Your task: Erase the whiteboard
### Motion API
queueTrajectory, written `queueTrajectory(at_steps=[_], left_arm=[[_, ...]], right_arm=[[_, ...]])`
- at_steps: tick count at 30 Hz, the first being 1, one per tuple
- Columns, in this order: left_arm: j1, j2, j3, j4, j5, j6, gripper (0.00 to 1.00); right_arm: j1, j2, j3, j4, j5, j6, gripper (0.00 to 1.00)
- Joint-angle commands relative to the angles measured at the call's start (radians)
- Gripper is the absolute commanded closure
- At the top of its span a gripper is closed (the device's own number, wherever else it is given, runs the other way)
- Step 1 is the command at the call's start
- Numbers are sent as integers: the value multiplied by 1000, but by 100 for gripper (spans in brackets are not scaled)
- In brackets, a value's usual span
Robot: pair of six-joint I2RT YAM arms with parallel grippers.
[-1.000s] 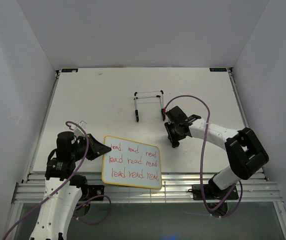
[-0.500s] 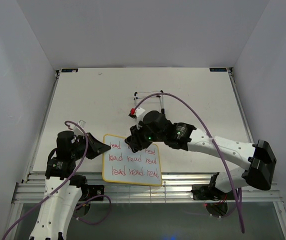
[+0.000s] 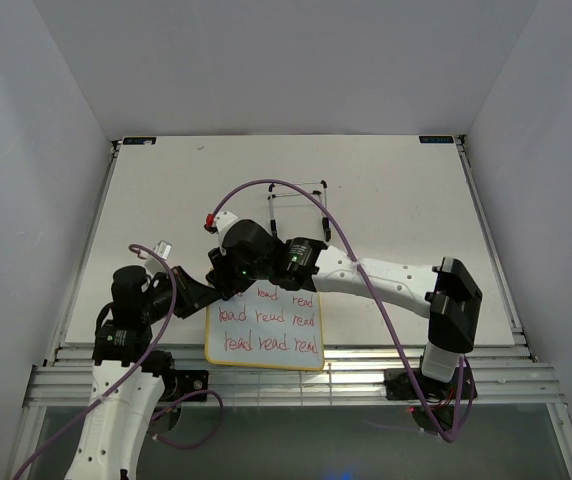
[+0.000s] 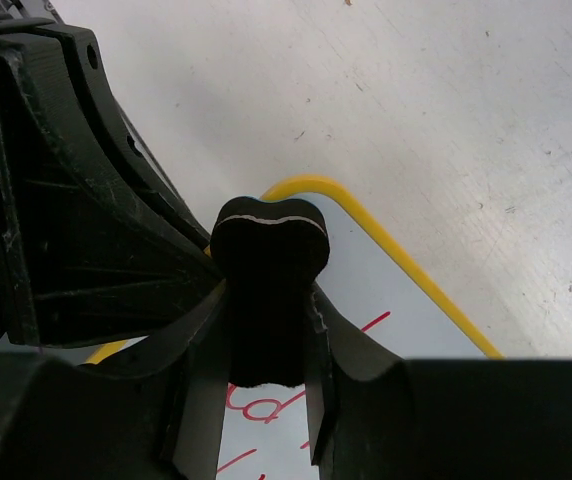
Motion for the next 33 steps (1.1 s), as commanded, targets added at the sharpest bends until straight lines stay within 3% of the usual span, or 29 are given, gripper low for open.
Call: queueTrajectory(at_steps=[1,12,25,33], left_arm=[[-4,-29,17,81,52,16,100],[-4,-23,28,86,32,7,100],[-2,-36,34,89,5,-19,100],[-2,0,60,93,-17,-25,100]], right_arm=[[6,21,13,-24,15,-24,83],[6,-26,-166,27,57,-33,83],[-4,-29,-191,51,2,-34,84],[-159,-147,-597,166,-27,30,84]])
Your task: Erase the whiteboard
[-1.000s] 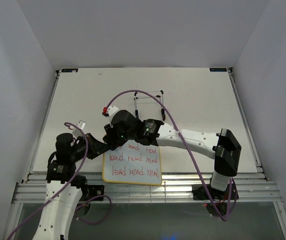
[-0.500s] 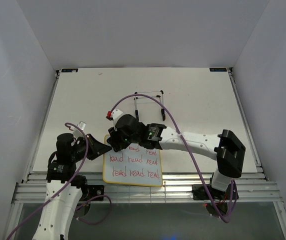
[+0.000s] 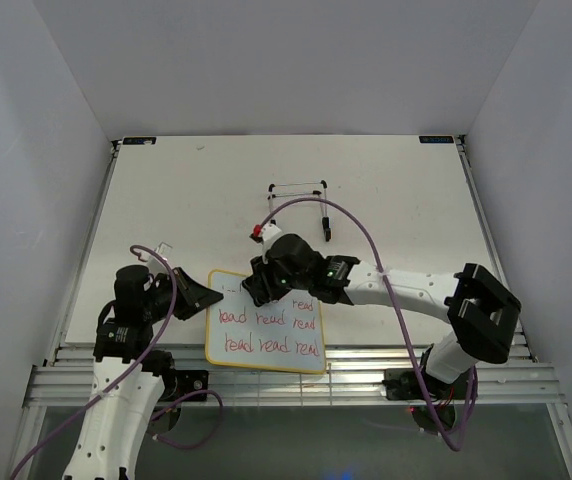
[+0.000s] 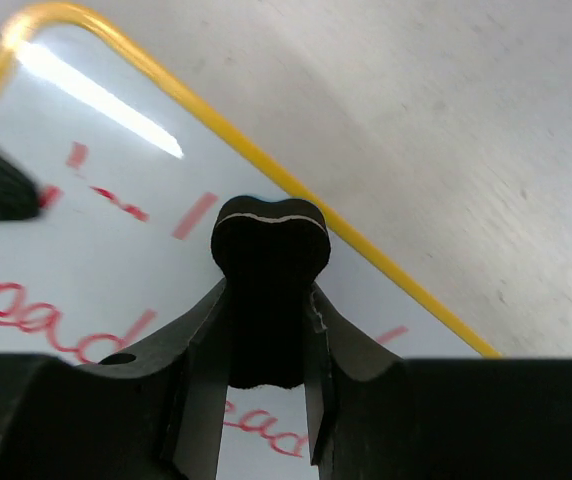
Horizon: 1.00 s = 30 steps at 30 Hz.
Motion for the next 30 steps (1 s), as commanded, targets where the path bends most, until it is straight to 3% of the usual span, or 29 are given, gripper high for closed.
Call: queueTrajectory(at_steps=[1,6,12,21,30], left_arm=[[-2,-19,63,124,12,10,100],[-2,-28,49,122,5,3,100],[-4,-24,33,122,12,13,100],[-2,-18,33,124,36,31,100],[-2,4,31,140,61,40,100]], right_arm=[[-87,-21,-224,-68,12,19,85],[-182,-80,-436,-25,24,47,85],[-196,-118,-442,-1,-34,47,87],[8,67,-12,-68,-85,9,88],[97,257,444,-229,-171,-68,88]])
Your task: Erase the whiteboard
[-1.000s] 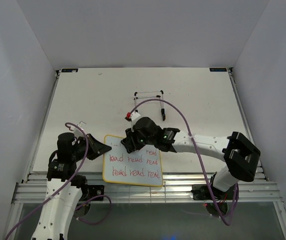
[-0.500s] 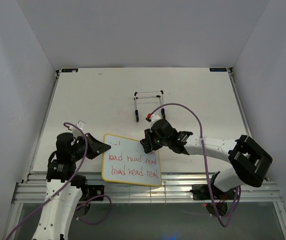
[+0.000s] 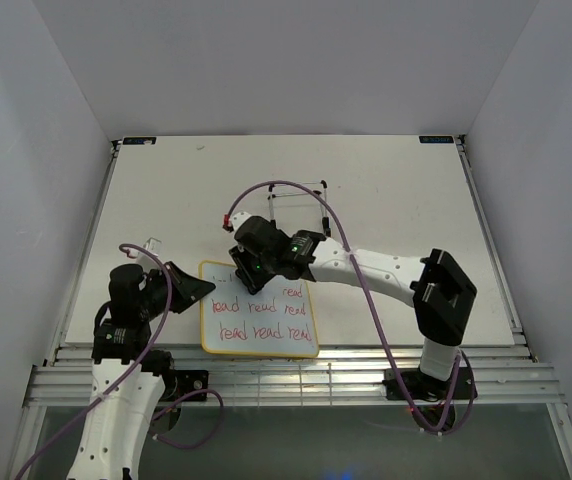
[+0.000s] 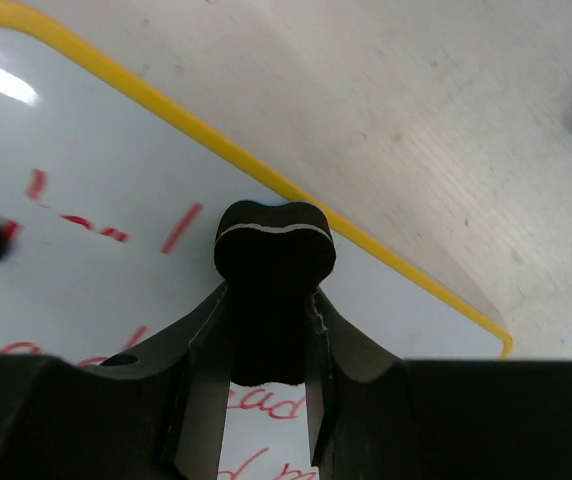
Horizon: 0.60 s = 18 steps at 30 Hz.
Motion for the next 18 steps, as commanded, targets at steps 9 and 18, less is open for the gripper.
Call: queueTrajectory(at_steps=[9,18], left_arm=[[-27,30,30,105,155,40,100],[-27,46,45,116,173,64,100]], right_arm=[[148,141,254,33,-352,-75,91],[148,207,376,-21,-297,-136,91]])
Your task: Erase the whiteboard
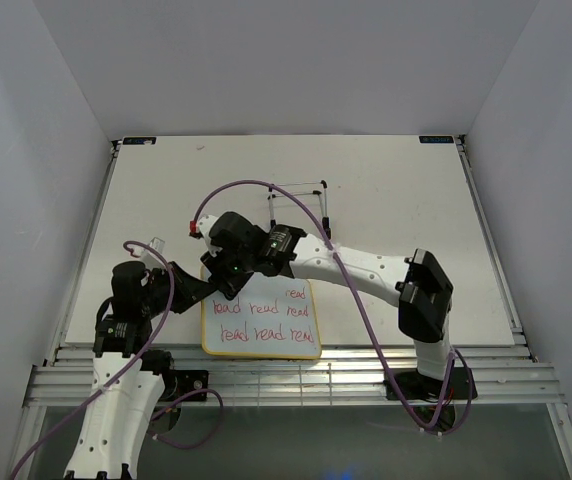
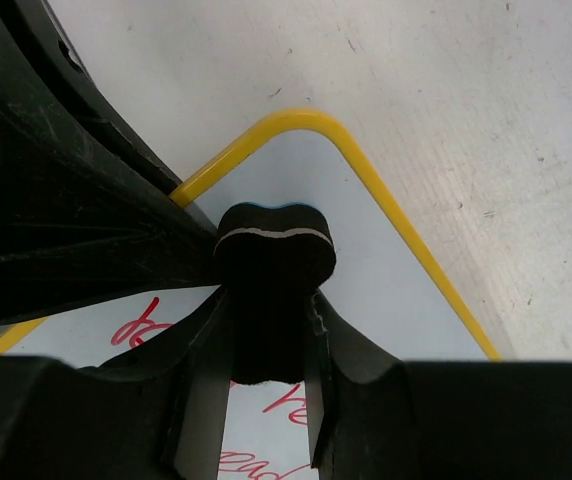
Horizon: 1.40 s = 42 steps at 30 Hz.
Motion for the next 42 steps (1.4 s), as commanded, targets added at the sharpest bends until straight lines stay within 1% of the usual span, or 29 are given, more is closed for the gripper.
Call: queueTrajectory(at_steps=[1,4,5,11,16,19,22,25,26,28,31,33,34,37,39,42], left_arm=[[-26,-9,48,121,156,48,100],[-28,-12,48,119,157,51,100],[-28,-15,48,118,157,49,100],[-26,-12,54,116,153,55,100],[-26,-12,56,116,137,51,100],[-26,-14,56,116,136,51,100],[-26,-11,56,116,137,54,100],[-26,-12,56,116,148,57,100],[-28,-14,54,115,150,58,100],[-28,-18,54,116,148,57,100],[-26,-18,54,116,150,57,100],[-26,-14,51,121,157,57,100],[-28,-14,49,121,160,57,100],[-28,-11,51,121,156,58,100],[-28,-12,51,122,153,57,100],[-28,-14,49,119,151,55,100]], right_arm=[[73,75,76,99,-124,-23,91],[34,87,53,84,-136,-21,91],[4,81,34,87,-140,-15,91],[-96,23,-178,105,-114,22,92],[-130,-32,-315,113,-59,41,92],[-145,-61,-347,110,-10,74,92],[-147,-61,-335,99,21,109,92],[-139,-42,-264,82,16,141,92],[-132,-35,-249,87,6,149,92],[-119,-28,-203,124,-68,160,92],[-87,-2,-108,107,-45,173,92],[-82,9,-73,127,-82,187,92],[-81,11,-66,165,-144,193,92],[-56,9,-46,228,-218,203,92],[-56,-5,-66,283,-278,215,92],[-56,-28,-112,297,-231,221,92]])
